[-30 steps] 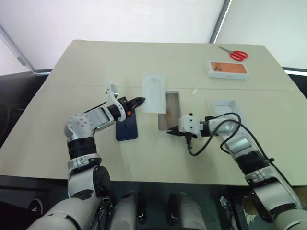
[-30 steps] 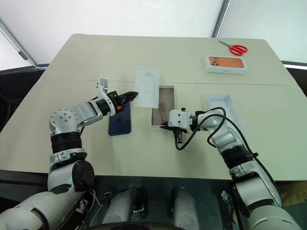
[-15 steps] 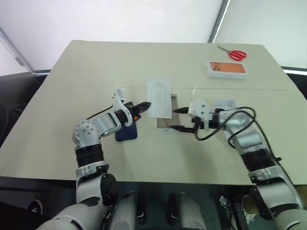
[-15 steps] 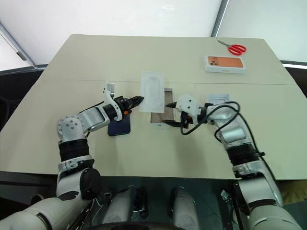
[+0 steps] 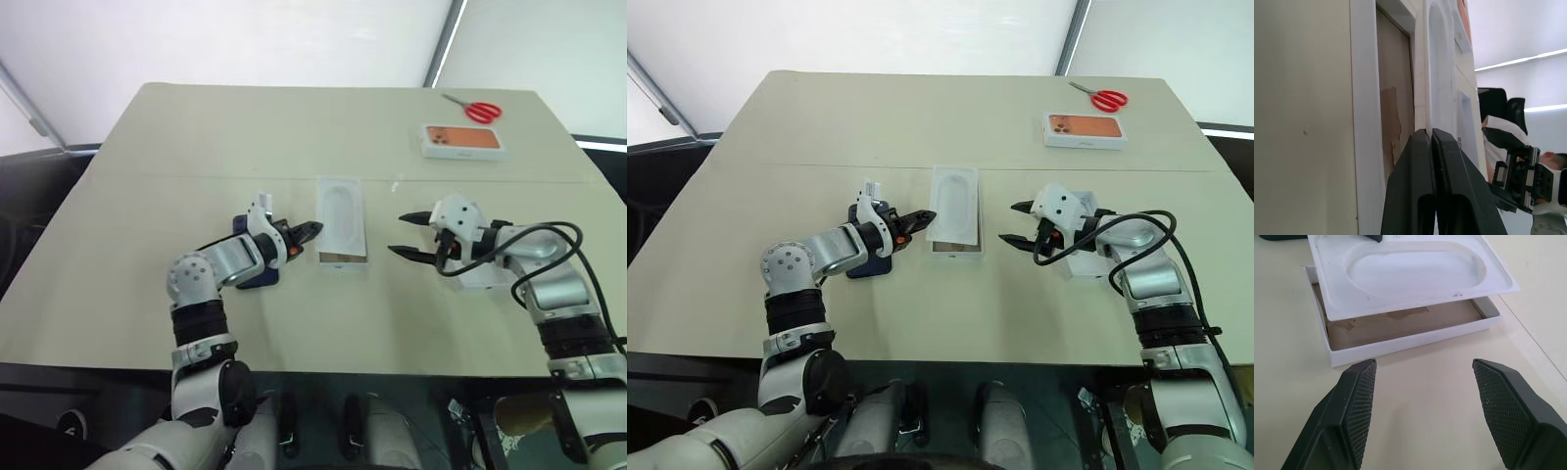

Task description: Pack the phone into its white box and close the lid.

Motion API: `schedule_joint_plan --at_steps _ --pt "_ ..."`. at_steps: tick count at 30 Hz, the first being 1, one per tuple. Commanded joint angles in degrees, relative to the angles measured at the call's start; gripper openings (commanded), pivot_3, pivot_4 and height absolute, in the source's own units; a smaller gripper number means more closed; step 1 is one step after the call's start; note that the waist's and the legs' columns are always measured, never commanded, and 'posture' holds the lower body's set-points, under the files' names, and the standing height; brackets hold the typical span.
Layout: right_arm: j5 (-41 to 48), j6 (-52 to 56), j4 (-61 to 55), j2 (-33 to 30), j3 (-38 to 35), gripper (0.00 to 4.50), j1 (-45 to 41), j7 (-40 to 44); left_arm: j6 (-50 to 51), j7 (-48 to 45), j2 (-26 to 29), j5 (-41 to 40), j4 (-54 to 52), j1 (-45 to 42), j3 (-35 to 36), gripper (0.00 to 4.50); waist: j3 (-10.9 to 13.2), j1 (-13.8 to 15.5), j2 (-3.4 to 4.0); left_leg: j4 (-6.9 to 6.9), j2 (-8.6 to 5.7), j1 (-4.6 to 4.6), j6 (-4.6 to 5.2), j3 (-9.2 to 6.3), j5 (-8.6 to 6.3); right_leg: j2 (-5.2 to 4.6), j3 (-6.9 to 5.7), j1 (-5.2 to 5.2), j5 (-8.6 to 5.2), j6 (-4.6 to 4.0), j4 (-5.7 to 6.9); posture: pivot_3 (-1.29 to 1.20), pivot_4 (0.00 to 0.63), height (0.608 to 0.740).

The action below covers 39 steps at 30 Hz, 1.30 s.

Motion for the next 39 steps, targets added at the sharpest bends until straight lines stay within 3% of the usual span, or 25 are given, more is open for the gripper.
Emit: schedule_joint_plan --at_steps 1,4,5,9,13,18,27,33,34,39 --pt "0.6 -0.5 -1.4 -0.1 -1.1 3.27 -0.4 -0.7 0.1 0.2 0.0 -1.0 -1.2 -0.3 -0.9 0.0 0.0 0.0 0.0 0.0 -0.01 0.0 0.0 0.0 0.0 -0.01 0.0 0.0 0.0 0.0 0.0 0.0 0.15 0.738" --pt "0.4 -0.9 -0.7 -0.2 -1.1 3.27 -0.7 -0.8 -0.2 0.4 -0.3 -0.9 -1.7 0.2 -1.4 0.0 0.0 0.0 0.0 0.0 -0.01 -0.01 0.0 0.0 0.0 -0.01 0.0 0.0 0.0 0.0 0.0 0.0 0.15 0.738" --pt "0.2 -1.1 -0.5 -0.2 -1.0 3.29 -0.8 -0.9 -0.1 0.1 -0.4 -1.2 -1.8 0.3 -1.6 0.3 0.0 0.0 0.0 0.0 -0.01 0.0 0.0 0.0 0.0 -0.01 0.0 0.0 0.0 0.0 0.0 0.0 0.15 0.738" --pt "-0.1 -1.5 -0.3 0.1 -0.6 3.3 -1.0 -1.1 0.0 0.6 -0.9 -1.2 -2.4 0.9 -2.3 1.93 0.0 -0.1 0.0 0.0 -0.01 0.0 0.0 0.0 0.0 -0.01 0.0 0.0 0.0 0.0 0.0 0.0 0.15 0.738" --pt "-0.1 -1.5 0.0 0.3 -0.5 3.3 -1.4 -1.4 -0.2 0.5 -0.7 -1.5 -3.8 1.3 -2.9 4.04 0.0 -0.1 0.0 0.0 0.0 0.01 0.0 0.0 0.0 -0.01 0.0 0.01 0.0 0.0 0.0 0.0 0.15 0.738" --pt "-0.2 -1.4 0.5 1.1 -0.2 3.3 -2.4 -1.7 -0.3 -1.4 1.2 -1.7 -5.5 1.7 -4.8 4.04 0.0 -0.1 0.0 0.0 0.0 0.01 0.0 0.0 0.0 0.0 0.0 0.01 0.0 0.0 0.0 0.0 0.15 0.738" --pt "4.1 6.7 -3.2 8.0 -0.1 3.3 -5.5 -4.6 -3.2 -9.2 8.7 -1.4 -8.7 0.6 -8.6 4.04 0.0 -0.1 0.0 0.0 0.01 0.0 -0.01 -0.01 0.0 0.0 0.0 0.0 0.0 0.0 0.0 0.0 0.15 0.738" --pt "-0.8 6.8 -1.3 12.2 3.0 0.31 -7.4 -10.1 -8.8 -16.0 17.4 1.9 -7.3 1.0 -10.0 4.11 0.0 -0.3 0.03 -0.02 0.01 0.0 -0.02 0.01 0.0 0.01 0.0 -0.04 0.0 -0.01 0.02 0.0 0.15 0.738" --pt "-2.2 6.5 -0.6 12.7 3.8 0.02 -7.8 -11.2 -8.7 -16.3 18.1 1.7 -6.7 1.1 -9.7 4.11 0.0 -0.4 0.03 -0.03 0.01 0.0 -0.03 0.02 0.0 0.01 0.01 -0.05 0.0 -0.01 0.02 0.0 0.15 0.738" --pt "-9.0 4.1 2.9 16.8 9.8 0.02 -8.9 -15.8 -10.4 -18.6 22.0 2.2 -5.4 2.8 -8.5 4.11 0.0 -0.4 0.03 -0.05 0.01 -0.02 -0.03 0.02 0.0 0.01 0.02 -0.08 0.0 -0.01 0.03 0.0 0.15 0.738"
